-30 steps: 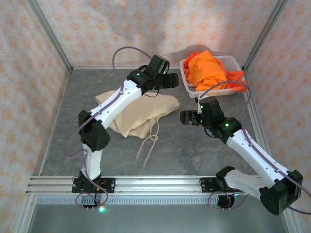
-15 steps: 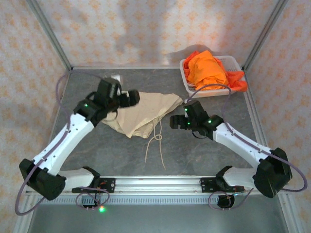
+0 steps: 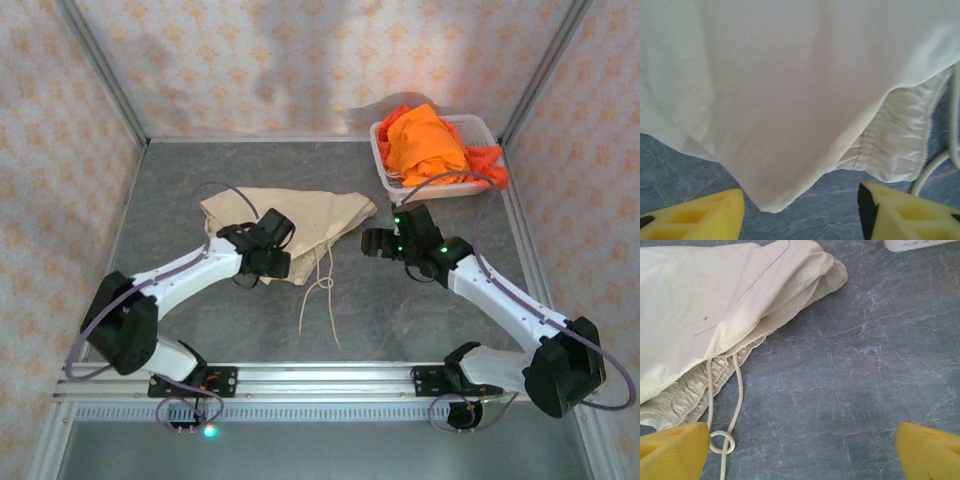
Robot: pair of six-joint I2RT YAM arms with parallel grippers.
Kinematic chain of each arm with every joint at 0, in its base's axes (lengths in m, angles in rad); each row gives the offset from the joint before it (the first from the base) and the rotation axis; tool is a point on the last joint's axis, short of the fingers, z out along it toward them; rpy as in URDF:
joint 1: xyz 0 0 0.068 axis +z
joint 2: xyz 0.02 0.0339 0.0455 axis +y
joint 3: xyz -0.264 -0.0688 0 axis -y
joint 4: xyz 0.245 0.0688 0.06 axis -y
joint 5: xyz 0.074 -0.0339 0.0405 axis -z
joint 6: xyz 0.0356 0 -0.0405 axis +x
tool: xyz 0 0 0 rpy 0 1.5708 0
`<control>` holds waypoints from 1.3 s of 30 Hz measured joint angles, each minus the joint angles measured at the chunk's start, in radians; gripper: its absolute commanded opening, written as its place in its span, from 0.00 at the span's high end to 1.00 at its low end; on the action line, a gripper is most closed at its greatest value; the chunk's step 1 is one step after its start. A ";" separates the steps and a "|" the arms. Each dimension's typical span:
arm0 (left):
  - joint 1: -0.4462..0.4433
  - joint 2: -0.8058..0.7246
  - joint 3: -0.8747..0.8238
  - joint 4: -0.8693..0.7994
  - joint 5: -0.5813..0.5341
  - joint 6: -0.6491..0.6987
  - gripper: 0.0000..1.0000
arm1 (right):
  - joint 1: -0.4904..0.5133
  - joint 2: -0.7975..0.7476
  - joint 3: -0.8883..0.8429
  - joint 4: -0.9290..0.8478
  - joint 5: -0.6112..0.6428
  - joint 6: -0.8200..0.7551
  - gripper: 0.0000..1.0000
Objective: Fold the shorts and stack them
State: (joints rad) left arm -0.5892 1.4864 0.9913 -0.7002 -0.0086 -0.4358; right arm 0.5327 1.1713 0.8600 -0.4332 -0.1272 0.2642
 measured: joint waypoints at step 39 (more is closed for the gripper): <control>0.257 -0.016 0.772 -0.215 -0.186 0.263 1.00 | -0.058 0.347 0.205 0.091 -0.074 -0.182 0.15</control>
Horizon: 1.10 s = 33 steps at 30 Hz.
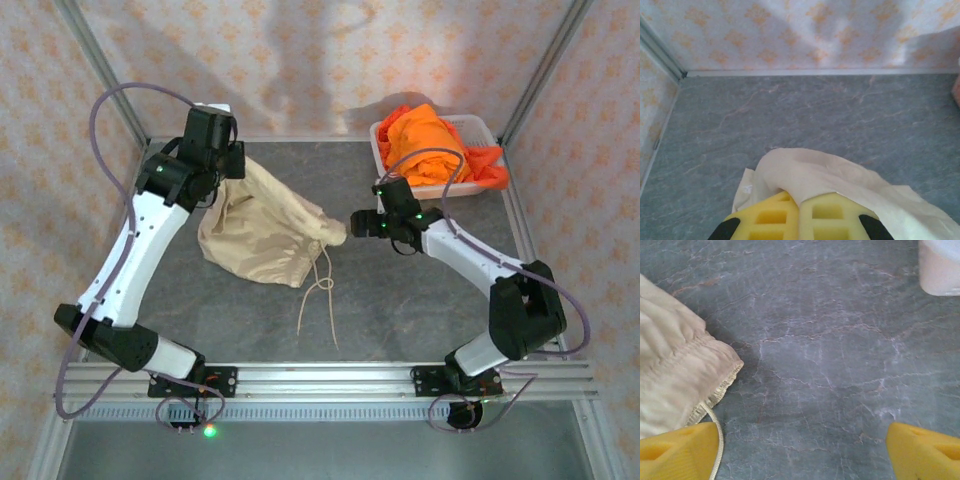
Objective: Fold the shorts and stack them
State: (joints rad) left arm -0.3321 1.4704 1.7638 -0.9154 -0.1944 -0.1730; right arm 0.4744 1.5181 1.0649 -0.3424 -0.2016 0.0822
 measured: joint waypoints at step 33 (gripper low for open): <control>0.032 0.021 -0.332 0.073 0.056 -0.010 1.00 | 0.356 0.327 0.101 0.078 0.129 -0.480 0.36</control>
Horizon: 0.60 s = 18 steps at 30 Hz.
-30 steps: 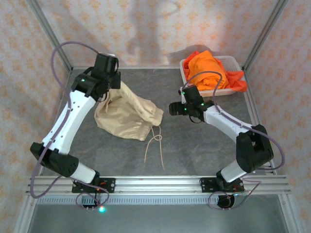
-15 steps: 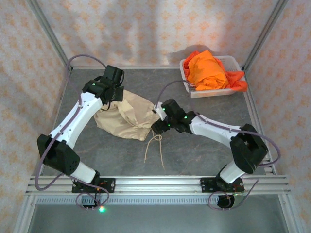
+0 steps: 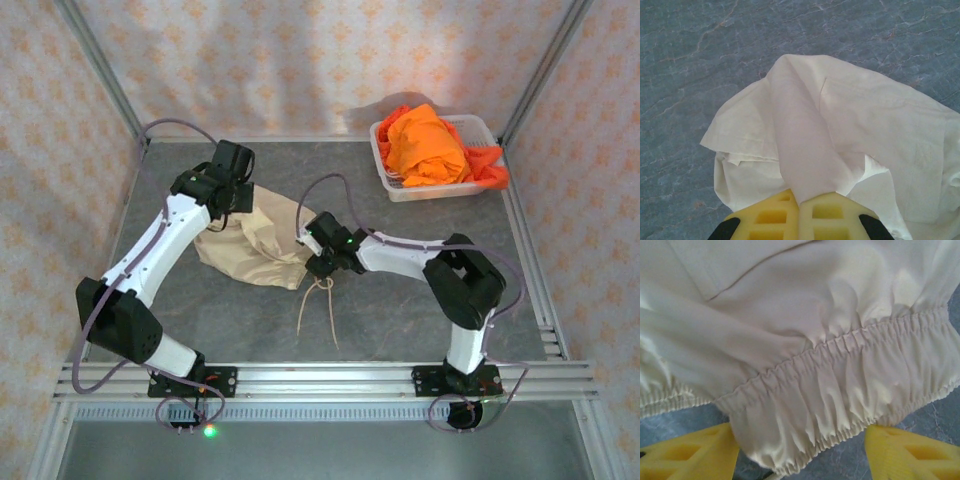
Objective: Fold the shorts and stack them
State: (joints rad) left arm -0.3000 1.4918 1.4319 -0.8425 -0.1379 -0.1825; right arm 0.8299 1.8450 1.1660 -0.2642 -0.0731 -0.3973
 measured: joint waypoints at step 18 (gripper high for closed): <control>0.063 -0.054 -0.014 0.030 0.030 -0.010 1.00 | 0.020 -0.075 0.024 0.034 0.126 0.029 1.00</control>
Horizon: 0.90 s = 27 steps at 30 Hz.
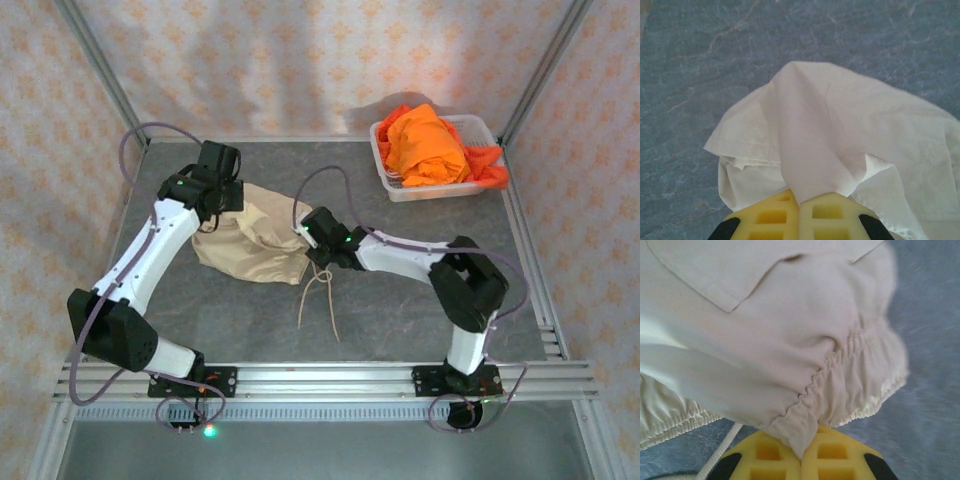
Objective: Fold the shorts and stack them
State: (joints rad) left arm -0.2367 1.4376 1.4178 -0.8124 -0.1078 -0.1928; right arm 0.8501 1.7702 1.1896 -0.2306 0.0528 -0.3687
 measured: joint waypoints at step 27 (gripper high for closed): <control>0.048 0.116 1.180 -0.210 -0.012 0.111 1.00 | 0.090 -0.485 0.512 -0.311 0.024 0.028 1.00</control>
State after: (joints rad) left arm -0.1890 1.5539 2.5977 -1.0225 -0.1196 -0.0818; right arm 0.9405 1.2850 1.7016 -0.5415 0.0769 -0.3405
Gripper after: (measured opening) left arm 0.041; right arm 0.040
